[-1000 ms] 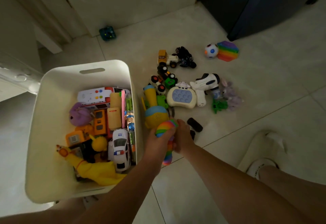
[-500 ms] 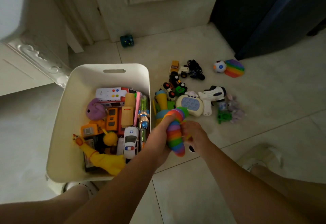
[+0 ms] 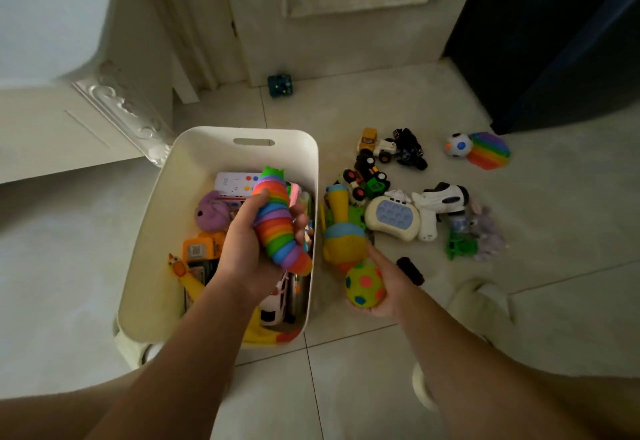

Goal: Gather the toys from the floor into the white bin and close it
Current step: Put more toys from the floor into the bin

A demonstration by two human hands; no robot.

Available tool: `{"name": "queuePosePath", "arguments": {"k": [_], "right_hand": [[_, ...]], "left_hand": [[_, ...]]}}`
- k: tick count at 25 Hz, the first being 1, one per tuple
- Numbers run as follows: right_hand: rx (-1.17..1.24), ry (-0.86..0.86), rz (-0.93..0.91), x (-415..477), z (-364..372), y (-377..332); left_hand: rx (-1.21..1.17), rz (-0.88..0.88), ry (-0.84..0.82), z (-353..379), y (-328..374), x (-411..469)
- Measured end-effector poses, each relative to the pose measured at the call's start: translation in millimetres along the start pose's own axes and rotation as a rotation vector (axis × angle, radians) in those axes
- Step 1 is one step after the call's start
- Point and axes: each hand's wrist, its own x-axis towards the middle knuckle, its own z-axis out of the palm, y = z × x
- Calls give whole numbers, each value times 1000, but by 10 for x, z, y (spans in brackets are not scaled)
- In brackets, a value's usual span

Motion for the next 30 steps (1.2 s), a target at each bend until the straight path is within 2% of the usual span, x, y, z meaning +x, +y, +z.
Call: {"name": "queuePosePath", "arguments": {"k": [6, 10, 15, 21, 25, 27, 30], "right_hand": [[8, -129, 22, 250, 220, -220], [-17, -107, -36, 290, 440, -196], [25, -104, -92, 271, 331, -68], [157, -266, -353, -238, 188, -122], [-106, -328, -496, -865, 475, -546], [-293, -319, -635, -1112, 672, -743], [-925, -126, -842, -1388, 1067, -1028]], "left_hand": [[62, 10, 120, -141, 90, -33], [82, -14, 166, -262, 96, -53], [89, -40, 179, -346, 102, -107], [55, -43, 153, -352, 125, -106], [37, -10, 86, -405, 319, -166], [24, 34, 92, -501, 472, -223], [-46, 124, 88, -746, 735, -272]]}}
